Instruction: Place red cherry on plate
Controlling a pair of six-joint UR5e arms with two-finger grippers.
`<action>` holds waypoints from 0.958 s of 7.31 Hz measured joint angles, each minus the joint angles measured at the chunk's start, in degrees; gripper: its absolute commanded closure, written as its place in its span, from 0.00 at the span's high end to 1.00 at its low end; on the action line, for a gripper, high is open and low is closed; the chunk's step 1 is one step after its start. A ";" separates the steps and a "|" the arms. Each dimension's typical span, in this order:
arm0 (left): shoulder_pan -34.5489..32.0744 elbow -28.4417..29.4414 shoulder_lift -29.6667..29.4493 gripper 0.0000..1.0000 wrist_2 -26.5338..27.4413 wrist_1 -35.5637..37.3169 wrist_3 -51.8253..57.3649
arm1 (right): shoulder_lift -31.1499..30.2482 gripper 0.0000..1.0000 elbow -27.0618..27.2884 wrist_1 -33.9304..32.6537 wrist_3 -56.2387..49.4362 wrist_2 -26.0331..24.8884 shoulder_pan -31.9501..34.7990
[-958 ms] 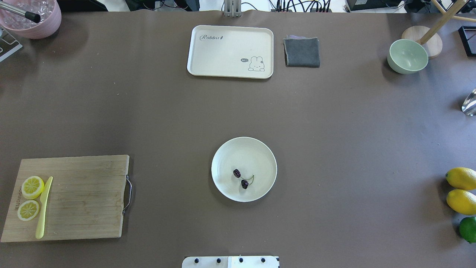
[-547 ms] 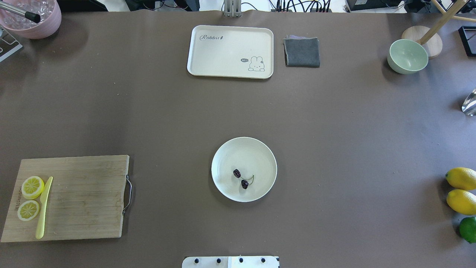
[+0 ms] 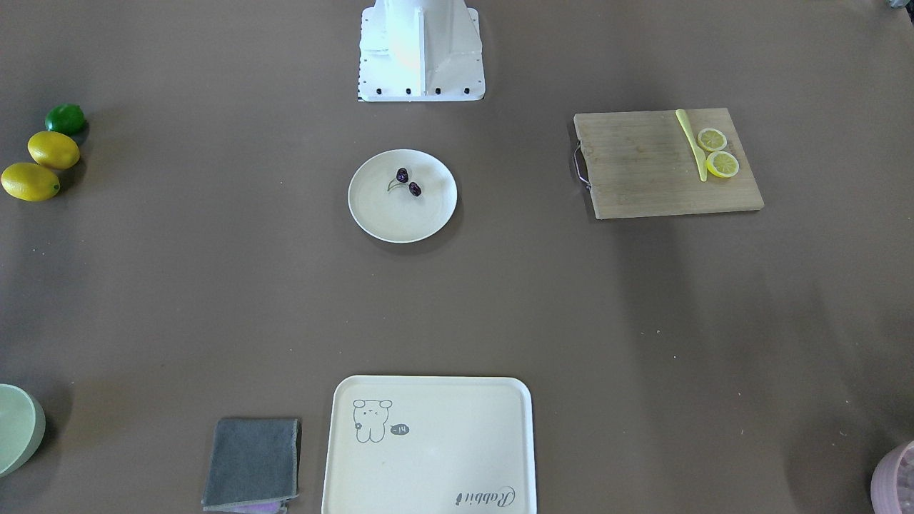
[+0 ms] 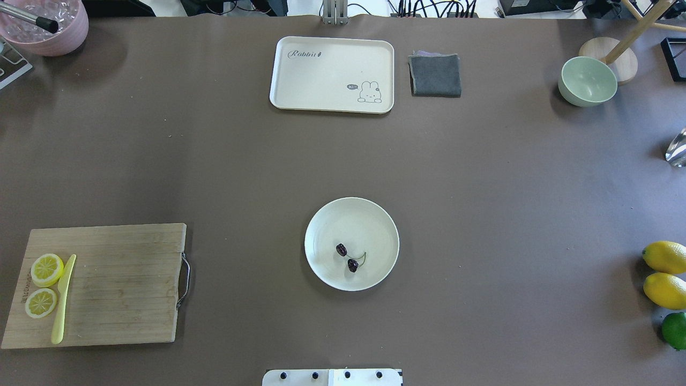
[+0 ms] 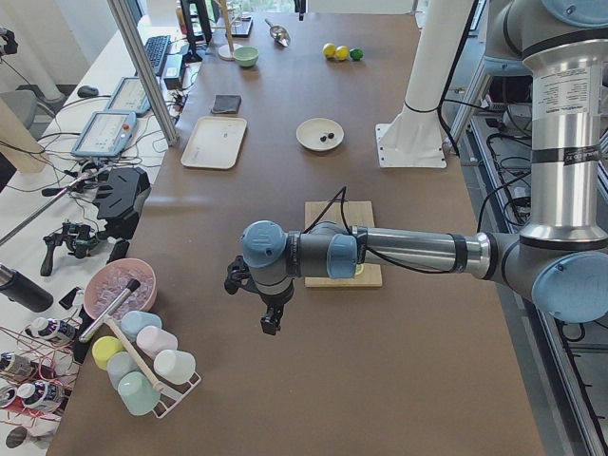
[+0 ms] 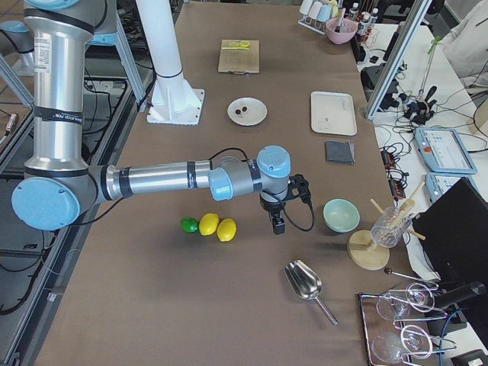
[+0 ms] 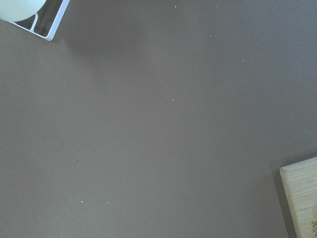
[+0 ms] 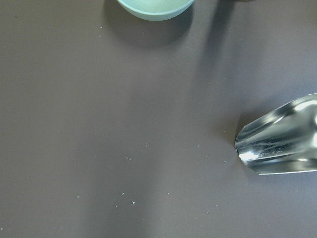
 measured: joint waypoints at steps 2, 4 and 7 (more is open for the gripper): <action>-0.01 -0.05 0.06 0.98 -0.46 -0.02 0.08 | -0.03 1.00 0.02 0.12 0.01 0.02 0.01; -0.07 -0.10 0.10 0.98 -0.51 0.08 0.17 | -0.10 1.00 0.14 0.19 0.07 0.43 0.09; -0.20 -0.27 0.09 0.98 -0.52 -0.07 0.34 | -0.92 1.00 0.64 0.49 0.09 1.15 0.34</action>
